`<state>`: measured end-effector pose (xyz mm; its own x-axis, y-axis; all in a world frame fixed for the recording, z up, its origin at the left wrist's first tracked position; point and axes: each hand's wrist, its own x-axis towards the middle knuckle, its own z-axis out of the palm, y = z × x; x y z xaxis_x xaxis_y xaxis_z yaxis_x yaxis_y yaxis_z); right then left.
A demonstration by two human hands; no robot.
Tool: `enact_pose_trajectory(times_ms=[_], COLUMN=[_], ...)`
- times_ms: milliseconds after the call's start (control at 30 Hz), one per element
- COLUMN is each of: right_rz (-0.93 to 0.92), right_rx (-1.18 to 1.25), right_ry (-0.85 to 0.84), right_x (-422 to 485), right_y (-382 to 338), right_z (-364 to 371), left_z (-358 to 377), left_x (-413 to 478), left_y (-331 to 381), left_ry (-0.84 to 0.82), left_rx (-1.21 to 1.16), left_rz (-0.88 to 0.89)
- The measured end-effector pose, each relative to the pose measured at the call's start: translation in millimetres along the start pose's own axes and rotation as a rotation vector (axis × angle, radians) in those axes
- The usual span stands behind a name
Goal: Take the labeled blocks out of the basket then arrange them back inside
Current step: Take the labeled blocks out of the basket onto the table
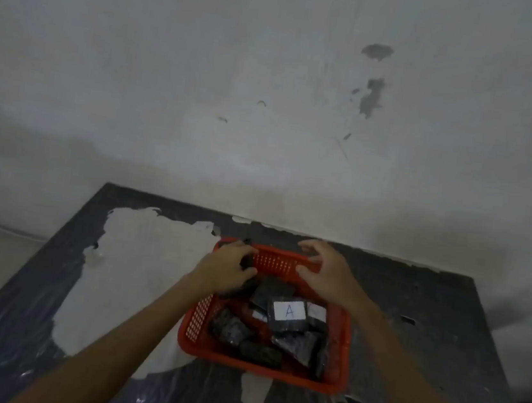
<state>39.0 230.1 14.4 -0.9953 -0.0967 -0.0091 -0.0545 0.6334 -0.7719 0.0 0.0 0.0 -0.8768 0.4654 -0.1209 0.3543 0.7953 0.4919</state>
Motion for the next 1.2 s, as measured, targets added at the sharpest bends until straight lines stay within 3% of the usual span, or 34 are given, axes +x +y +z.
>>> enact_pose_trajectory(times_ms=[233, 433, 633, 900, 1100, 1200], right_rz=[0.183, 0.252, 0.261, 0.303, 0.322, 0.317], right_rx=[-0.003, -0.039, -0.167, -0.223, -0.225, -0.249], right_ry=[-0.101, -0.2, -0.136, -0.146, -0.167, -0.151], right_x=[2, 10, 22, 22, 17, 15], right_y=[44, 64, 68, 73, 75, 74], right_z=[43, 72, 94, 105, 107, 108], left_z=[48, 72, 71, 60, 52, 47], left_x=[7, 20, 40, 62, 54, 33], left_y=[-22, -36, -44, -71, -72, -70], left_ry=[-0.151, -0.154, 0.217, 0.084, 0.164, 0.291], left_rx=[-0.041, 0.054, 0.144, 0.327, 0.323, 0.215], left_rz=[-0.095, -0.112, -0.126, -0.052, 0.02, 0.08])
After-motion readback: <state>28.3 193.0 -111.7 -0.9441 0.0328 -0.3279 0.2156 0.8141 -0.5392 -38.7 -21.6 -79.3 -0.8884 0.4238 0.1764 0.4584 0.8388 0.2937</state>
